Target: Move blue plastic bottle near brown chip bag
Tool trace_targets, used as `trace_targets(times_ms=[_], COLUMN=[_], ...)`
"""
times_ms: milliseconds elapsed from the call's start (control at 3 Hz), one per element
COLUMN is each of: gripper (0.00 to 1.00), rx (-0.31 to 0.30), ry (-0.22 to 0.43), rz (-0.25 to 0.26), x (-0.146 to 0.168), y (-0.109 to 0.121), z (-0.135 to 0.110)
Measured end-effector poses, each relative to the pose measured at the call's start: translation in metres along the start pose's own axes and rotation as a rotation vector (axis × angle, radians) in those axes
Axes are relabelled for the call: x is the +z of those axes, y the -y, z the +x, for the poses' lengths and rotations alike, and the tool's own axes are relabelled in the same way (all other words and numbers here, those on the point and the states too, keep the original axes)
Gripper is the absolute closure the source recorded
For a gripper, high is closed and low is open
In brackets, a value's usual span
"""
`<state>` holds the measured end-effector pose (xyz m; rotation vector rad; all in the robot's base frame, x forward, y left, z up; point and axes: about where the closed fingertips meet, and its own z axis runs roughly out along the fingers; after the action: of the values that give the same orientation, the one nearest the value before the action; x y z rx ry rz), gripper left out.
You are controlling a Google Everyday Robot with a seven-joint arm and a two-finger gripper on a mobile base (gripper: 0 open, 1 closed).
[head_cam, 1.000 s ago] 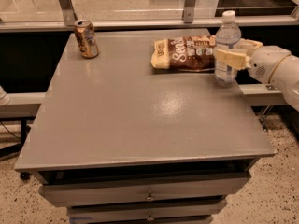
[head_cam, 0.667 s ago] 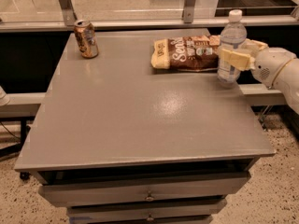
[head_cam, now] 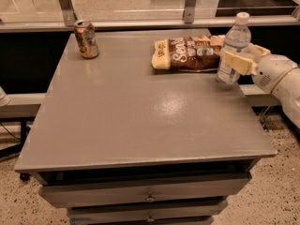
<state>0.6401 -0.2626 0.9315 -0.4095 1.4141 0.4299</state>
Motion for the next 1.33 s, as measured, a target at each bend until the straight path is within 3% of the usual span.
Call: trace_targets(times_ms=[333, 667, 1333], gripper=[1.0, 0.82, 0.35], rx=[0.022, 0.035, 0.046], ry=[0.014, 0.01, 0.004], rz=[0.004, 0.006, 0.01], x=[-0.001, -0.002, -0.006], y=[-0.001, -0.003, -0.003], z=[0.006, 0.011, 0.016])
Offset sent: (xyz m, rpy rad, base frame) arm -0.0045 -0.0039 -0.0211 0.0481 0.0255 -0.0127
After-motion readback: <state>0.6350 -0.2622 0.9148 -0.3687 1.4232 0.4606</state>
